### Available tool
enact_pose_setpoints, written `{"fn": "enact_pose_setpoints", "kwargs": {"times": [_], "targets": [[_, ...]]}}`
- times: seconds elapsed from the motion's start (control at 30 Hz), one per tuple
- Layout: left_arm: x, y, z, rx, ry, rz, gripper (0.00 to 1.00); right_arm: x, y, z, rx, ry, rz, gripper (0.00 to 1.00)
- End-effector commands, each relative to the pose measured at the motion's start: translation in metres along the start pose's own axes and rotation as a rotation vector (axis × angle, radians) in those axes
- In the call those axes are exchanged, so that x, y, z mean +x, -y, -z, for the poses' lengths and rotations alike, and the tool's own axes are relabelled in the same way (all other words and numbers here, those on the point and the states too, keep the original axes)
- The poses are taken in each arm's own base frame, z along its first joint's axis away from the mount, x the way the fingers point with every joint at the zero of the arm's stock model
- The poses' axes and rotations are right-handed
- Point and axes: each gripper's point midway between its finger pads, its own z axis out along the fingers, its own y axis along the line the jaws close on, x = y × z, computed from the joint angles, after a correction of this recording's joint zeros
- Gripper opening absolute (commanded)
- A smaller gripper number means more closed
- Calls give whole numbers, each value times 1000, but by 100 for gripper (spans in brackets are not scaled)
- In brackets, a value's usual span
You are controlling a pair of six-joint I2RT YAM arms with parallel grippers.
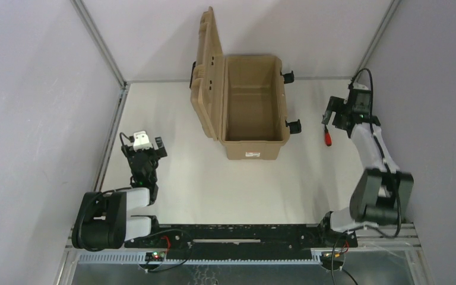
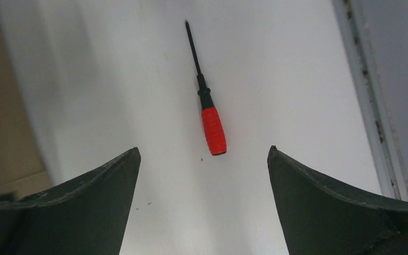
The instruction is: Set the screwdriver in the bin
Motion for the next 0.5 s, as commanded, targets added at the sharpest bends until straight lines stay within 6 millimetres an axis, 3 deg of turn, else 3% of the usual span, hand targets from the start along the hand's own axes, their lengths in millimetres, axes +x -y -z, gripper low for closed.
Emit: {"fn": "enact_pose_setpoints", "kwargs": {"times": [0.0,0.2,0.37,0.4,0.47], "targets": [[-33,2,-10,0,95,30,100,44,3,-39,-10,-257,74,96],[-33,2,-10,0,95,30,100,71,8,-86,9,-394,113,88],[-32,2,-10,-1,95,30,100,96,15,-113,33,-478,132,77],[-33,2,-10,0,95,30,100,99,14,-117,28,-489,133,69],[-33,2,-10,0,95,30,100,101,15,-120,33,-495,128,44]]}}
